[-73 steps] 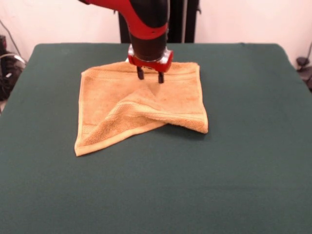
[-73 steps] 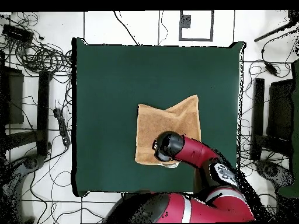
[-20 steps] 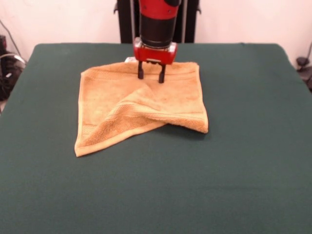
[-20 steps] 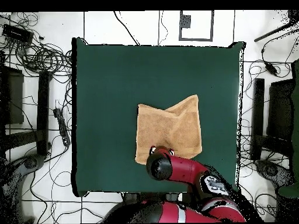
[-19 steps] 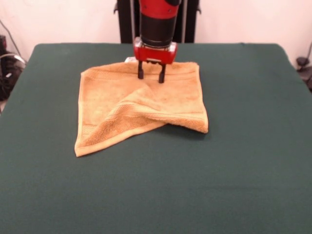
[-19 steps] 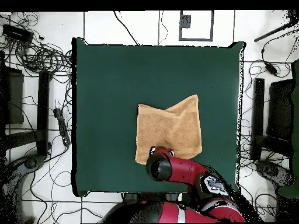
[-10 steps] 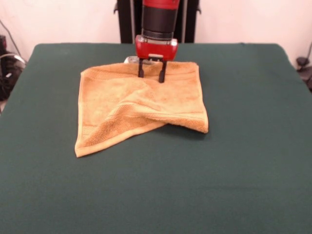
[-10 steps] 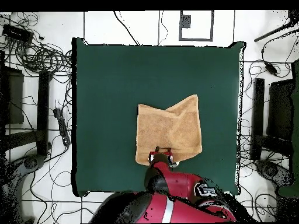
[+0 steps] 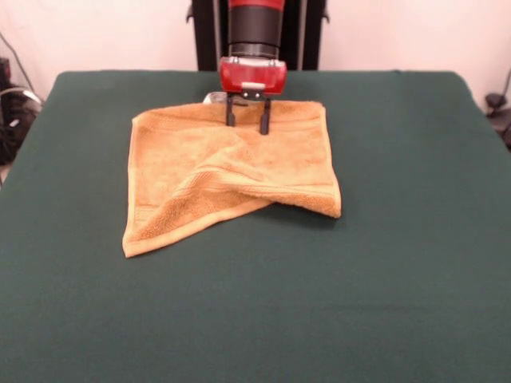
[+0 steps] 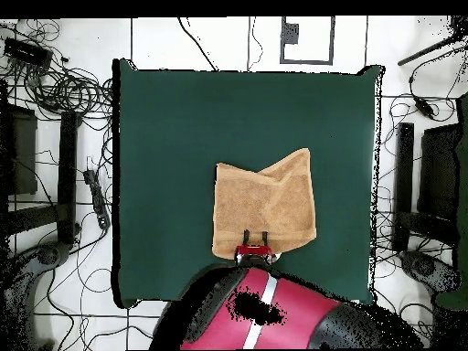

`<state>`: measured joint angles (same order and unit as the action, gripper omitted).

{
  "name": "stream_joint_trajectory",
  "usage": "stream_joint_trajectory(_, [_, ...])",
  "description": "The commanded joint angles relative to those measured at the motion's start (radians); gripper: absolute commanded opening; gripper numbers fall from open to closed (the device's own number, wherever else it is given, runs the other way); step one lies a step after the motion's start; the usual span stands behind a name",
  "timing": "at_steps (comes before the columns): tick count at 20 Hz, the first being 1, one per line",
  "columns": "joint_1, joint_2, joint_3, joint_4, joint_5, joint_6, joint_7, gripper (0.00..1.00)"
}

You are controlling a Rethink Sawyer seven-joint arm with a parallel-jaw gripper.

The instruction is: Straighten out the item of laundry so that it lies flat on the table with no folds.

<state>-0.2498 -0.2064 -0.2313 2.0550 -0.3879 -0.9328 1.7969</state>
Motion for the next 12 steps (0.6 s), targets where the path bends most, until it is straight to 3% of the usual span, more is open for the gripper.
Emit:
stream_joint_trajectory(1, [0.0,0.412,0.146,-0.255,0.243,0.518,0.137,1.0])
stream_joint_trajectory(6, [-0.02,0.41,0.164,-0.266,0.278,0.556,0.124,1.0])
stream_joint_trajectory(12, [0.021,0.401,0.134,-0.284,0.259,0.416,0.1,1.0])
